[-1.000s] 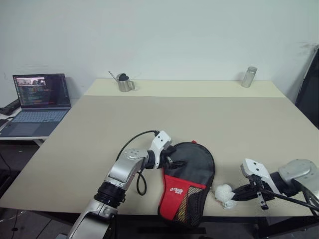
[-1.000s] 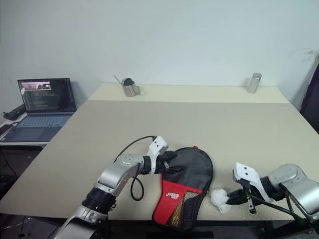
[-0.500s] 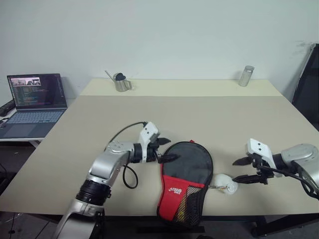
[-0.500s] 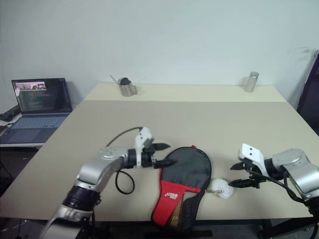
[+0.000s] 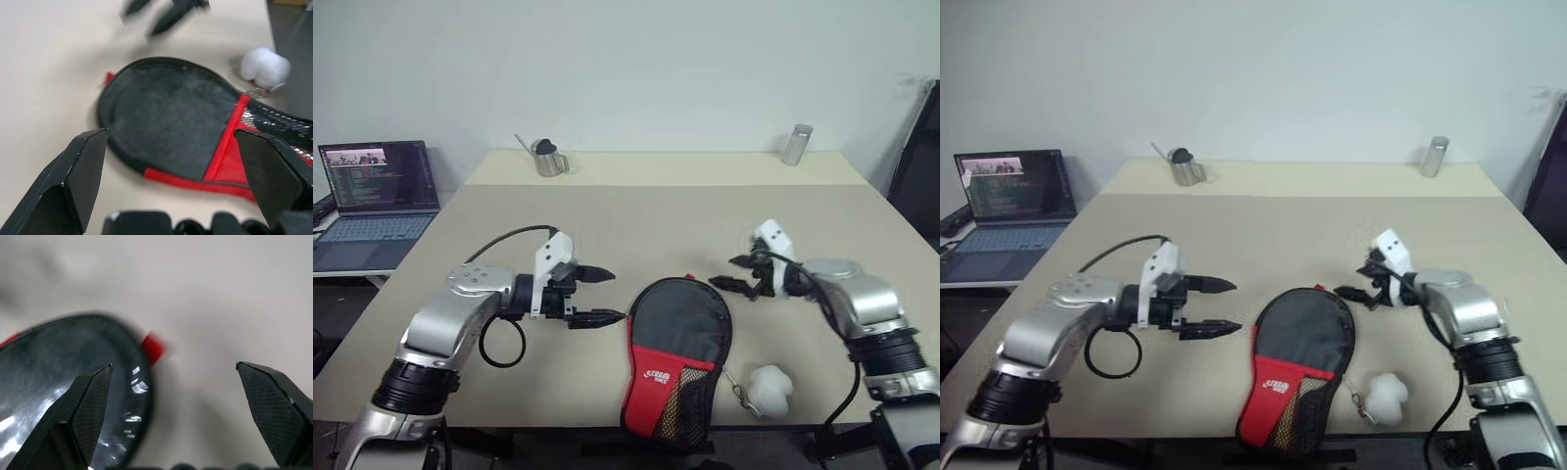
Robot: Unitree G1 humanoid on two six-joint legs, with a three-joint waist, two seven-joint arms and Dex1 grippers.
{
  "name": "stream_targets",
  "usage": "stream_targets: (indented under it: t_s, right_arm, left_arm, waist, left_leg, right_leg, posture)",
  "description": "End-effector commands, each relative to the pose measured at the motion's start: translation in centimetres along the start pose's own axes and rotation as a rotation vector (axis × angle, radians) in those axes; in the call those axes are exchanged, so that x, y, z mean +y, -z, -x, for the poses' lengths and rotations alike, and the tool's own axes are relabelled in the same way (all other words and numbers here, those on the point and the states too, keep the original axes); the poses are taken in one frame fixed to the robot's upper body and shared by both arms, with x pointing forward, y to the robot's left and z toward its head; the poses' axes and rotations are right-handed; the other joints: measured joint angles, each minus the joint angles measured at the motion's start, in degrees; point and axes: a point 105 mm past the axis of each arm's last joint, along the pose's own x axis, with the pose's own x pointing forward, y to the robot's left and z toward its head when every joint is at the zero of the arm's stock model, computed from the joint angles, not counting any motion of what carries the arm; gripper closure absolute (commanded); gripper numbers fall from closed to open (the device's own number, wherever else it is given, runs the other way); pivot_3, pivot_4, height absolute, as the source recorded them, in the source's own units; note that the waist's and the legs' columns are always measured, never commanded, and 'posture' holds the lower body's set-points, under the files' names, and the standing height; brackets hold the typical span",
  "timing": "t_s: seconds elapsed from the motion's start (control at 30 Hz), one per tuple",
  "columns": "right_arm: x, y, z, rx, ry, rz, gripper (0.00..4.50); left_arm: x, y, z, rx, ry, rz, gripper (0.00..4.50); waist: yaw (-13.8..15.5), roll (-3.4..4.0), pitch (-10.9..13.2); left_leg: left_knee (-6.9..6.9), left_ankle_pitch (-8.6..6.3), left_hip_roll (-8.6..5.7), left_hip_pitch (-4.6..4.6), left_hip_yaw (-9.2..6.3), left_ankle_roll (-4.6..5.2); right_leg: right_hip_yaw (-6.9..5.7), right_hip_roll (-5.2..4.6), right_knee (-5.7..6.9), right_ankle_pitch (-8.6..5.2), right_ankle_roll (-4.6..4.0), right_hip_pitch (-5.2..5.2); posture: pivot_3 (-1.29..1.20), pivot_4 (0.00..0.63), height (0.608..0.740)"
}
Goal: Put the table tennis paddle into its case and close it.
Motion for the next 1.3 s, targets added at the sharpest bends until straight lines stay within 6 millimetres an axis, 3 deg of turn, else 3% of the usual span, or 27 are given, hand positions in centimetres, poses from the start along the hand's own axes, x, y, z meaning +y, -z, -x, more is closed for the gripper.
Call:
stream_targets:
  t_s: [0.03,0.2,0.3,0.67,1.0,1.3]
  right_arm:
    - [0.4,-0.5,0.5,0.008,0.003,0.018,0.05]
    - [0.5,0.7,0.0,0.052,0.01,-0.023,0.05]
    - [1.0,1.2,-0.3,0.058,-0.006,-0.035,0.65]
    - [1.5,0.8,-1.1,0.031,-0.029,-0.046,4.44]
    - [1.0,-3.3,-3.5,-0.068,-0.021,0.072,4.48]
    - [0.2,-4.1,-6.2,-0.042,-0.04,0.188,4.48]
  left_arm:
    - [-0.2,-1.3,0.9,-0.018,-0.019,-0.035,0.0]
    - [0.4,0.0,0.9,0.017,-0.072,-0.007,0.0]
    - [0.7,-0.1,0.8,0.009,-0.096,0.001,0.0]
    - [1.8,0.7,0.8,0.047,-0.149,-0.003,0.0]
    - [2.6,0.5,0.4,0.04,-0.163,-0.015,0.0]
    - [2.4,0.1,-0.1,0.023,-0.152,-0.025,0.0]
  waist:
    - [0.12,0.02,0.01]
    - [-0.07,0.02,0.01]
    - [-0.09,0.02,0.01]
    - [-0.24,0.02,0.01]
    - [-1.56,0.02,0.01]
    - [-1.86,0.02,0.01]
  left_leg:
    - [0.0,-0.02,-0.01,-0.04,0.01,0.03]
    - [-0.03,-0.05,0.0,0.07,0.07,0.08]
    - [-0.03,-0.05,0.03,0.11,0.09,0.09]
    - [0.0,-0.05,0.03,0.23,0.19,0.1]
    - [0.09,-0.05,0.02,0.34,0.28,0.13]
    - [0.09,-0.03,0.03,0.32,0.34,0.09]
  right_leg:
    - [0.0,-0.01,-0.05,0.0,0.0,-0.02]
    - [0.03,0.0,-0.03,0.0,0.0,0.05]
    - [0.04,0.04,0.02,0.0,0.0,0.06]
    - [0.13,0.05,0.17,0.0,0.0,0.08]
    - [0.23,0.06,0.53,0.0,0.0,0.03]
    - [0.3,0.06,0.55,0.0,0.0,-0.05]
  posture:
    - [0.0,0.15,0.74]
    - [0.0,0.15,0.74]
    - [0.0,0.15,0.74]
    - [0.0,0.15,0.74]
    - [0.0,0.15,0.74]
    - [0.0,0.15,0.74]
